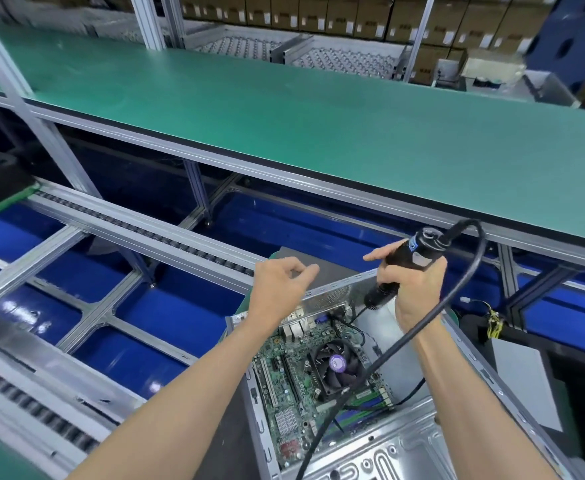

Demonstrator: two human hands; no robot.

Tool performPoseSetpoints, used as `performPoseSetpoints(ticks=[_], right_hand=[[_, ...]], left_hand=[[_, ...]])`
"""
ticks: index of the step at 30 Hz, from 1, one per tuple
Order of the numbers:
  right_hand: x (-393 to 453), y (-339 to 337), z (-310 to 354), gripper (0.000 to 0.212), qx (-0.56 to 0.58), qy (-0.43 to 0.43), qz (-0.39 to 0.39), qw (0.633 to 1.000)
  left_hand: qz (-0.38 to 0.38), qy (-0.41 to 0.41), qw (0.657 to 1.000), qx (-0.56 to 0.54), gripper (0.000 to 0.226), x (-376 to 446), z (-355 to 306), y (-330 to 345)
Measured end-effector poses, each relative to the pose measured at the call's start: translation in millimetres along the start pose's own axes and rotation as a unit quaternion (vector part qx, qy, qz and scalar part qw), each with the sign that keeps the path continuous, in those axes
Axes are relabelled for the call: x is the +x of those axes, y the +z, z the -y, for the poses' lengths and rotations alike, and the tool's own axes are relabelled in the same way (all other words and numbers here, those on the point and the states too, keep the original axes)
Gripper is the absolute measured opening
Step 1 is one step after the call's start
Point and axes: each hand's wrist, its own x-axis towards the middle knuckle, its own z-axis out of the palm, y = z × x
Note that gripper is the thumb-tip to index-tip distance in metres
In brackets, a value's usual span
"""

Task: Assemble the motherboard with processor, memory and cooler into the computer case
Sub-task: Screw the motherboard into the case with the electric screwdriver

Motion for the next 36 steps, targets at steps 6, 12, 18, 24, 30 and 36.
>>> performPoseSetpoints(ticks=[6,12,18,24,30,36], right_hand=[[-22.9,-20.9,19.3,0.021,0.108,-0.031,-0.137,0.984],[-42.9,-47.9,47.8,0.016,0.212,-0.005,-0.228,0.950],[-62.1,-64.4,71.1,0.026,0.395,0.044,-0.248,0.884],[-77.4,-62.7,77.5,0.026,0.439,0.061,-0.244,0.863],[-86.5,-52.1,77.1,0.034,0.435,0.085,-0.234,0.866],[-91.3,-46.9,74.5,0.019,0.432,0.102,-0.240,0.863]], left_hand=[[0.010,-0.253,0.896,-0.366,0.047,-34.5,-8.5,0.9],[0.046,-0.350,0.706,-0.614,0.033,-58.6,-13.5,10.9],[0.053,-0.306,0.641,-0.702,0.032,-77.0,-13.6,16.1],[0.064,-0.261,0.612,-0.744,0.060,-82.3,-7.9,15.1],[0.079,-0.244,0.607,-0.752,0.075,-83.4,-7.2,12.5],[0.147,-0.236,0.598,-0.751,0.078,-86.4,-10.9,9.8]])
